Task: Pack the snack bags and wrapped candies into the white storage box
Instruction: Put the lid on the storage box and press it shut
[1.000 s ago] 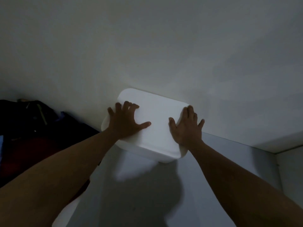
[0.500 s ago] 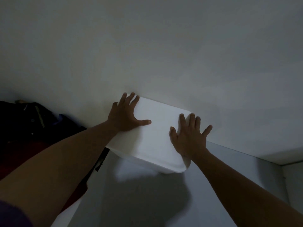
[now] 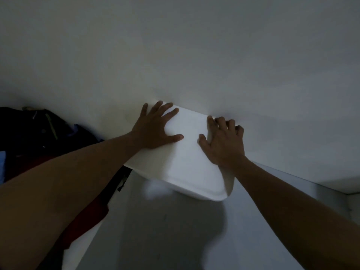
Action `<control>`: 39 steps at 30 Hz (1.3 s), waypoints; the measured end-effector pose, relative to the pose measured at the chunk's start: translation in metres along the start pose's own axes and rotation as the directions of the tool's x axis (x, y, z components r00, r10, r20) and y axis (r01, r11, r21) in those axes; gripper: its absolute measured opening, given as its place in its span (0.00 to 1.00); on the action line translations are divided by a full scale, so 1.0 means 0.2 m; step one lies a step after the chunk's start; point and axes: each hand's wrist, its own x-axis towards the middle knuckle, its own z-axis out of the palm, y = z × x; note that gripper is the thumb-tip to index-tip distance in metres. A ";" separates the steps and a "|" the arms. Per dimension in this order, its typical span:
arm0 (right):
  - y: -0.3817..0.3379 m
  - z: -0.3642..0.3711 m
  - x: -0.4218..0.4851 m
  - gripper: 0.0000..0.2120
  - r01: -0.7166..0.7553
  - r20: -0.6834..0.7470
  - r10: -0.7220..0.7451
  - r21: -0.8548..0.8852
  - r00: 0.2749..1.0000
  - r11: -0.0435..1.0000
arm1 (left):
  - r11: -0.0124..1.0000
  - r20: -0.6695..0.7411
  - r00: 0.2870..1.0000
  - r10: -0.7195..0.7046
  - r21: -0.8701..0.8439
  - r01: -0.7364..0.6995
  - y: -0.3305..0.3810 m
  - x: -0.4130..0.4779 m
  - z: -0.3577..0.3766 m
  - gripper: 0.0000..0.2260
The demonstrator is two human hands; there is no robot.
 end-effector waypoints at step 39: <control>-0.11 -0.03 -0.47 0.42 -0.180 0.128 0.152 0.245 0.980 0.953 | 0.981 0.087 0.977 -0.194 0.023 0.193 0.26 -0.49 -0.03 0.52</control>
